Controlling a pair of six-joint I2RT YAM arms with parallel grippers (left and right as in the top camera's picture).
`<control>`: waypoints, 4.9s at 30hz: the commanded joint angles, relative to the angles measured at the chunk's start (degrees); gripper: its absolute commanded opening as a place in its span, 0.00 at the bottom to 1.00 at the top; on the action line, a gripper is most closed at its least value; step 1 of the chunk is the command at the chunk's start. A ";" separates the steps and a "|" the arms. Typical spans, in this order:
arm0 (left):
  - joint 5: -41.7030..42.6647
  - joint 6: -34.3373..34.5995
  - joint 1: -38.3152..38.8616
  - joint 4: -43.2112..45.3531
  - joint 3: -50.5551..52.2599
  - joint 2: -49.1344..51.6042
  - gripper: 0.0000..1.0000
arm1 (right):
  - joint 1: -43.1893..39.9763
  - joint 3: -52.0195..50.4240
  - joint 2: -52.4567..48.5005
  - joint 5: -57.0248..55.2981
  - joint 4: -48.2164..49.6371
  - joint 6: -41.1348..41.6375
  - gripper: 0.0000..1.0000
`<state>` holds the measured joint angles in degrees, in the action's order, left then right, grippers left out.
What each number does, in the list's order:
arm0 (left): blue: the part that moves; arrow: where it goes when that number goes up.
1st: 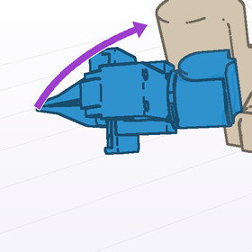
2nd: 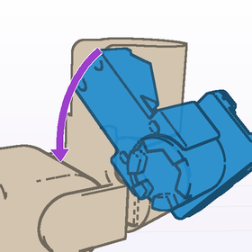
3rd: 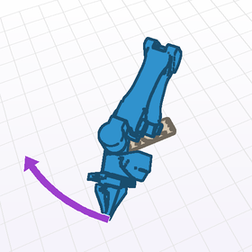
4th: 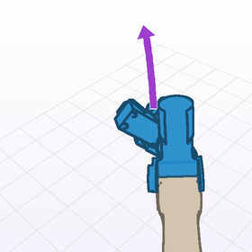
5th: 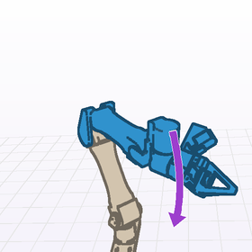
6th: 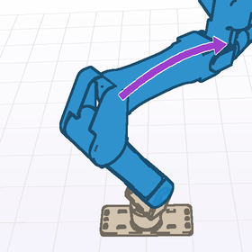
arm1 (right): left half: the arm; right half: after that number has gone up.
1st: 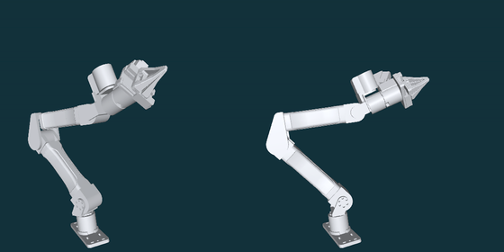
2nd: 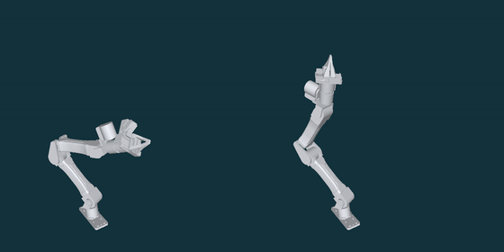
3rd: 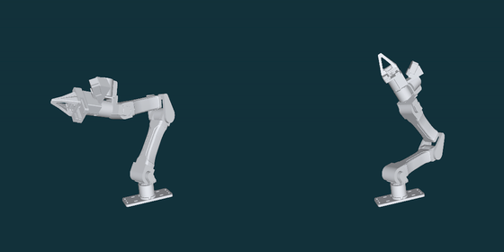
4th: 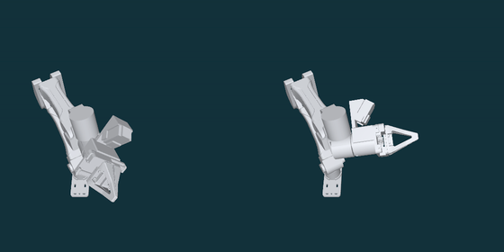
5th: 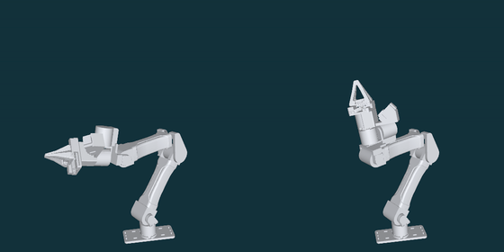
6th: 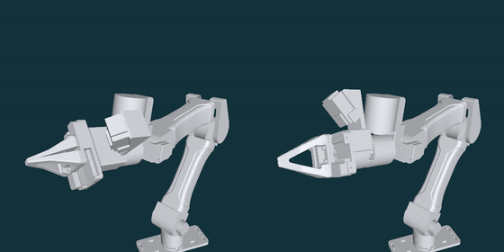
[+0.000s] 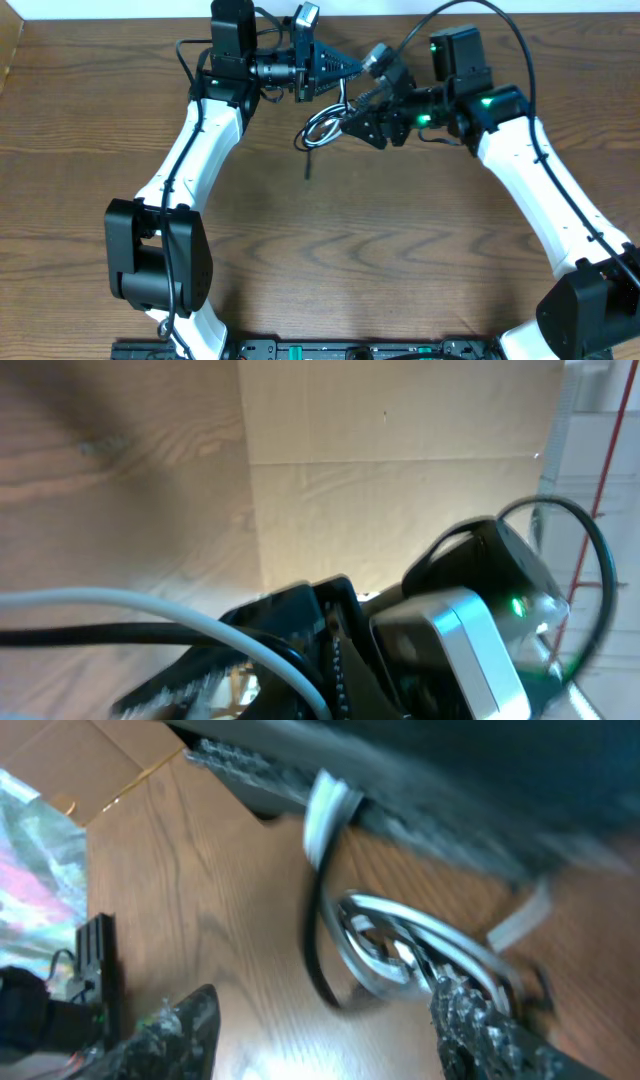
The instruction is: Untangle cables
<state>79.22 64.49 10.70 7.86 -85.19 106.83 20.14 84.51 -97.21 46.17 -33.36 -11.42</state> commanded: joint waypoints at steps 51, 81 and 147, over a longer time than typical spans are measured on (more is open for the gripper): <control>-57.02 -40.44 3.19 -45.40 -0.52 -0.81 0.78 | -10.62 -0.13 0.42 -41.27 -15.10 35.85 0.22; -52.76 -43.32 8.90 -41.05 -2.10 2.60 0.07 | -8.35 -0.13 -0.31 -30.42 -12.66 26.40 0.64; -12.15 -4.33 -0.98 -23.54 -2.10 -12.66 0.08 | 10.82 -0.24 -14.60 -19.41 -1.16 30.05 0.16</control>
<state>64.64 57.63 9.61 -16.32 -86.54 94.08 30.59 84.47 -109.67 29.98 -34.92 11.51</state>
